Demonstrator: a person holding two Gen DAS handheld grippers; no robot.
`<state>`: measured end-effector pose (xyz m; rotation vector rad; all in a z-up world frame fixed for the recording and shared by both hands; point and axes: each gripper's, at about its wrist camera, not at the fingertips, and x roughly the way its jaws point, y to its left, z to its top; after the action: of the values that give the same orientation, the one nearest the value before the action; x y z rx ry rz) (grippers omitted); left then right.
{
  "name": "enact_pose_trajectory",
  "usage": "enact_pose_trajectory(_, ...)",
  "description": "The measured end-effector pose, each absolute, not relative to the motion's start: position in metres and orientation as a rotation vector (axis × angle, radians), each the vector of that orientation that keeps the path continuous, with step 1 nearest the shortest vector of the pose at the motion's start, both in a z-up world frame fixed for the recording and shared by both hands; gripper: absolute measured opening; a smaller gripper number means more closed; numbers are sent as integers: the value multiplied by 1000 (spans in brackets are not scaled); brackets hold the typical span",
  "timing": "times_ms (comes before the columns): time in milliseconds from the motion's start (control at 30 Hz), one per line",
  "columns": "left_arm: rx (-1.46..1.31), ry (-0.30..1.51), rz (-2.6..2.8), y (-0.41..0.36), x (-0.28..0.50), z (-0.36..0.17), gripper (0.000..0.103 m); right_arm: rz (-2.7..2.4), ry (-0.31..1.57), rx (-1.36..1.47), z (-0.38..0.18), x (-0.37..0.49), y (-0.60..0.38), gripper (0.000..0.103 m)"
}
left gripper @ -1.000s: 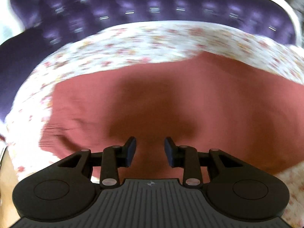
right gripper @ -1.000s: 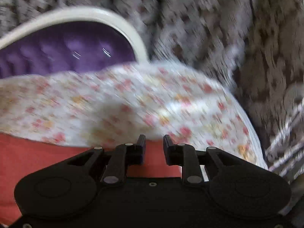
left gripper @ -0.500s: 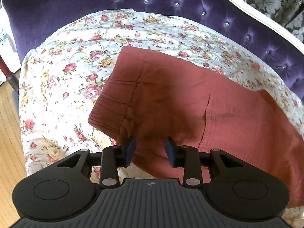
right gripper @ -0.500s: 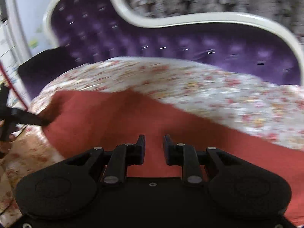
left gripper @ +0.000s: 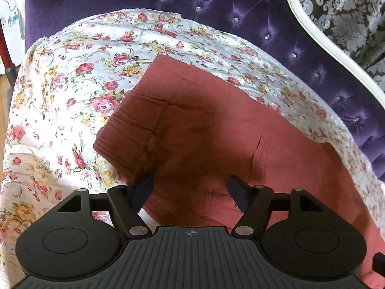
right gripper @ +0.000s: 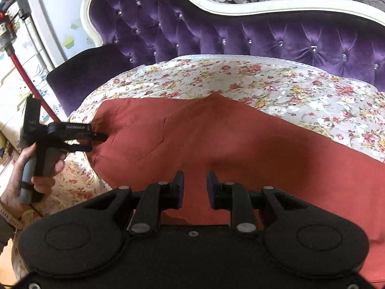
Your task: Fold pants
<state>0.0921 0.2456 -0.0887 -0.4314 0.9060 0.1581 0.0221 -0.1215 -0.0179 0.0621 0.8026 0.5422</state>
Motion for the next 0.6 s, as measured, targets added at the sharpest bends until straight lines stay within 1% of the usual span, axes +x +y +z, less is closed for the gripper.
enact_pose_trajectory(33, -403, 905, 171, 242, 94, -89, 53, 550, 801, 36, -20, 20, -119, 33)
enact_pose_trajectory(67, -352, 915, 207, 239, 96, -89, 40, 556, 801, 7, -22, 19, -115, 33)
enact_pose_trajectory(167, -331, 938, 197, 241, 101, -87, 38, 552, 795, -71, -31, 19, -102, 31)
enact_pose_trajectory(233, -330, 959, 182, 244, 105, -86, 38, 552, 797, -74, -41, 23, -96, 29)
enact_pose_trajectory(300, -321, 975, 163, 246, 108, -85, 39, 577, 844, -77, -57, 25, -89, 28)
enact_pose_trajectory(367, -317, 988, 145, 249, 109, -85, 39, 608, 904, -140, -74, 19, -77, 27)
enact_pose_trajectory(400, -318, 994, 139, 250, 110, -85, 39, 604, 865, -181, -75, 10, -73, 28)
enact_pose_trajectory(467, -313, 1004, 131, 251, 111, -84, 39, 616, 863, -224, -73, 3, -69, 28)
enact_pose_trajectory(567, -294, 1008, 139, 249, 111, -80, 38, 635, 878, -182, -69, 4, -74, 27)
enact_pose_trajectory(600, -282, 1003, 153, 247, 110, -77, 34, 635, 877, -167, -68, 4, -76, 26)
